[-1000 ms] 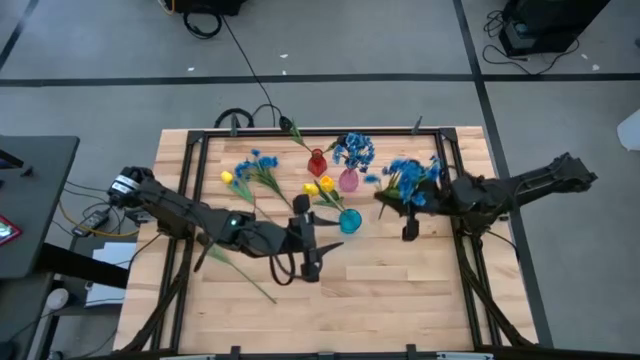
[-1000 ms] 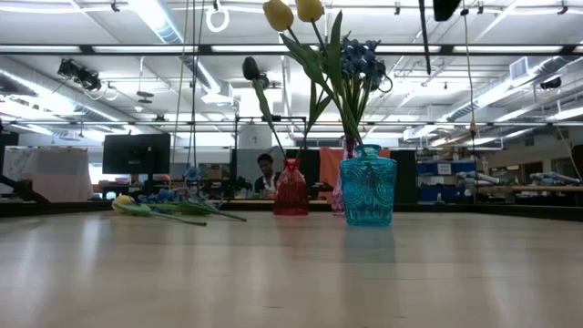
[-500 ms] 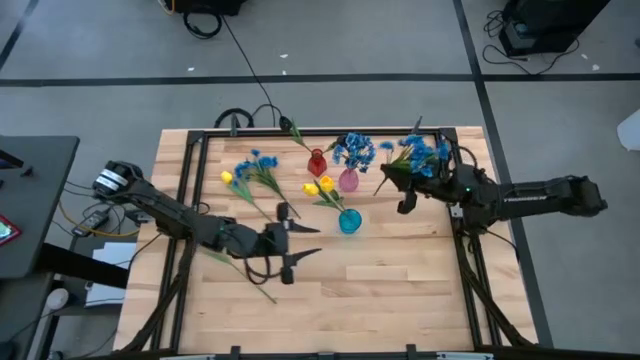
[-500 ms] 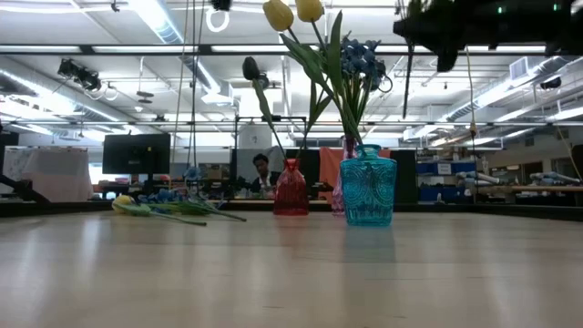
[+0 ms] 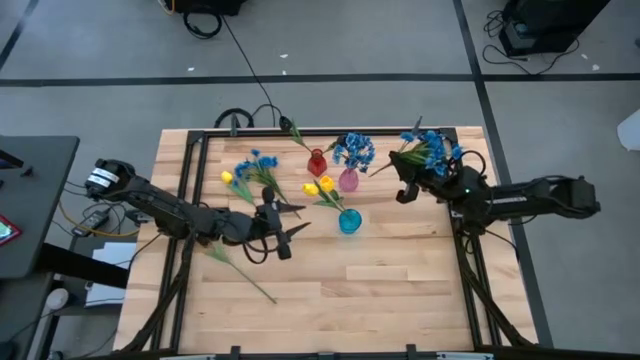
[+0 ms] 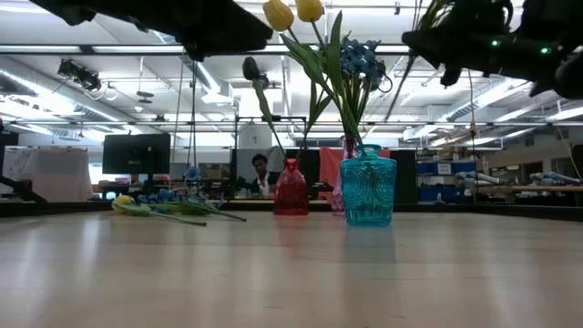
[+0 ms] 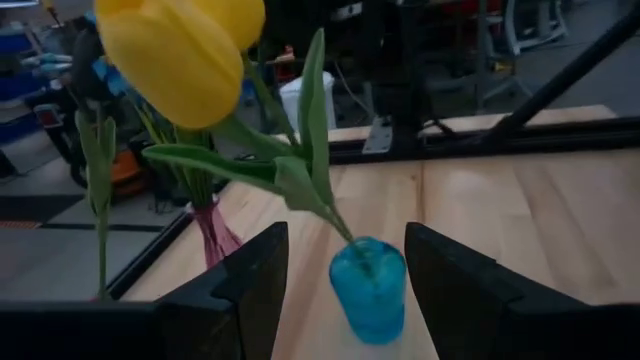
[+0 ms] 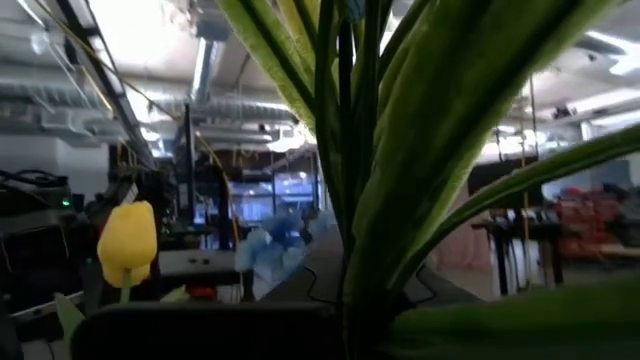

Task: Sort flowers into vase by color
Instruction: Put the blue flowers into the pink vase

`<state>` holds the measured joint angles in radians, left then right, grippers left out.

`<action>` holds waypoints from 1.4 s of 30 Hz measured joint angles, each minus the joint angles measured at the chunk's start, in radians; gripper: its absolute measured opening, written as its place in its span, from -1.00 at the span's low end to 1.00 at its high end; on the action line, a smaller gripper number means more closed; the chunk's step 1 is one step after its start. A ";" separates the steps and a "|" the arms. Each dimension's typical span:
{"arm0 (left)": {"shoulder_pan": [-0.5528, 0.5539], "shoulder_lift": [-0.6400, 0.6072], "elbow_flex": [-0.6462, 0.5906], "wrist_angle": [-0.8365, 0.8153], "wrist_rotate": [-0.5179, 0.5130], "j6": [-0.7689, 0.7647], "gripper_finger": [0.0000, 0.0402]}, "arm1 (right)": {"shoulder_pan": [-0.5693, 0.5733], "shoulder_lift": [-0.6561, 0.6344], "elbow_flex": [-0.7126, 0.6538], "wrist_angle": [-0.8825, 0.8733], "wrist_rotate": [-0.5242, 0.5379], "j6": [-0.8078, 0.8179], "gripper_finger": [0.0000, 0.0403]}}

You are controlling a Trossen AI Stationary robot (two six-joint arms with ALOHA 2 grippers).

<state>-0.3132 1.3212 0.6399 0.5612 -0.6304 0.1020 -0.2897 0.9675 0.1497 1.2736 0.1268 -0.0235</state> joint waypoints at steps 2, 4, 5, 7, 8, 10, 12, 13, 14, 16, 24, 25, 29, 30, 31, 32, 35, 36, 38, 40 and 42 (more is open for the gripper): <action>0.006 0.000 0.000 0.025 0.000 0.010 0.04 | -0.016 0.063 0.011 0.078 -0.030 -0.002 -0.83; 0.009 0.000 0.001 0.033 -0.001 0.023 0.04 | -0.035 0.132 0.030 0.152 -0.053 -0.003 -0.83; 0.012 0.000 0.000 0.036 -0.006 0.025 0.04 | -0.046 0.162 0.037 0.178 -0.064 -0.003 -0.83; 0.013 0.000 0.000 0.042 -0.017 0.025 0.04 | -0.065 0.227 0.057 0.229 -0.089 0.001 -0.83; 0.013 0.000 0.000 0.044 -0.029 0.027 0.04 | -0.073 0.256 0.062 0.252 -0.101 0.009 -0.83; 0.013 0.000 0.000 0.044 -0.041 0.028 0.04 | -0.085 0.312 0.081 0.291 -0.127 0.021 -0.83; 0.012 0.000 0.000 0.044 -0.051 0.028 0.04 | -0.094 0.345 0.095 0.286 -0.131 0.018 -0.83; 0.012 0.000 0.000 0.043 -0.055 0.030 0.04 | -0.095 0.358 0.102 0.286 -0.131 0.011 -0.83; 0.012 0.000 0.000 0.041 -0.060 0.035 0.04 | -0.095 0.365 0.110 0.285 -0.131 0.000 -0.83; 0.012 0.000 0.000 0.040 -0.067 0.044 0.04 | -0.095 0.370 0.114 0.288 -0.131 -0.021 -0.83; 0.064 0.005 -0.030 0.013 0.009 -0.027 0.04 | -0.101 0.374 0.118 0.285 -0.129 -0.059 -0.83; 0.083 0.014 -0.049 0.030 0.025 -0.047 0.04 | -0.104 0.378 0.118 0.288 -0.129 -0.059 -0.83; 0.165 0.058 -0.129 0.137 0.049 -0.103 0.04 | -0.113 0.408 0.119 0.290 -0.129 -0.056 -0.83; 0.188 0.073 -0.138 0.165 0.068 -0.116 0.04 | -0.113 0.413 0.120 0.290 -0.129 -0.055 -0.83; 0.211 0.091 -0.141 0.175 0.091 -0.135 0.04 | -0.113 0.417 0.120 0.292 -0.129 -0.054 -0.83; 0.230 0.114 -0.139 0.184 0.110 -0.148 0.04 | -0.113 0.418 0.120 0.288 -0.129 -0.054 -0.83; 0.268 0.207 -0.116 0.214 0.126 -0.161 0.04 | -0.113 0.421 0.120 0.287 -0.129 -0.056 -0.83; 0.280 0.242 -0.102 0.240 0.126 -0.161 0.04 | -0.113 0.421 0.120 0.287 -0.129 -0.056 -0.83; 0.300 0.319 -0.077 0.310 0.111 -0.161 0.04 | -0.113 0.421 0.120 0.287 -0.129 -0.057 -0.83; 0.318 0.401 -0.052 0.397 0.097 -0.159 0.04 | -0.113 0.418 0.120 0.284 -0.129 -0.057 -0.83; 0.334 0.481 -0.025 0.494 0.097 -0.152 0.04 | -0.112 0.413 0.120 0.277 -0.130 -0.058 -0.83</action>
<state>0.0211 1.8018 0.6145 1.0547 -0.5335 -0.0500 -0.4021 1.3808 0.2695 1.5510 -0.0029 -0.0814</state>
